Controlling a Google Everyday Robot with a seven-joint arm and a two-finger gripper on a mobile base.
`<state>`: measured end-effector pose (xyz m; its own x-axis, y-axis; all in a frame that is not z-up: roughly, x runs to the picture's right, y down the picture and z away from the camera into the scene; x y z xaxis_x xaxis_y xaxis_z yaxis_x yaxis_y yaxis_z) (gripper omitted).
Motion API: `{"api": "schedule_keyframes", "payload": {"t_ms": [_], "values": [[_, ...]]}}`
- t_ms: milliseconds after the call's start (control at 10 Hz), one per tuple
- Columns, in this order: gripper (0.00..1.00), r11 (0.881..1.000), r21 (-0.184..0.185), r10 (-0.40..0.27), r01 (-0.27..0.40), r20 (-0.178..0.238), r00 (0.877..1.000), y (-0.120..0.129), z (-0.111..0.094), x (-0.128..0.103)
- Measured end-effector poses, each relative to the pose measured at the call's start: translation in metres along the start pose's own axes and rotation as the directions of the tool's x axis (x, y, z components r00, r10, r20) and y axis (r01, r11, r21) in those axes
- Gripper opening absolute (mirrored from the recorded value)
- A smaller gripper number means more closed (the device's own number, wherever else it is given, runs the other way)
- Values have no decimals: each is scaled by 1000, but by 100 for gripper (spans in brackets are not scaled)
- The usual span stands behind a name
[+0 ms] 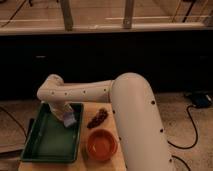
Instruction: Wipe tray with sponge
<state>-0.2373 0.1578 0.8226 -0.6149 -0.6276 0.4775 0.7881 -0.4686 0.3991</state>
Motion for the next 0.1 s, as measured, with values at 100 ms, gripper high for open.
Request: {"api": "schedule_keyframes", "payload": {"t_ms": [100], "values": [[0,1000,0,0,0,0,1000,0,0,0]]}}
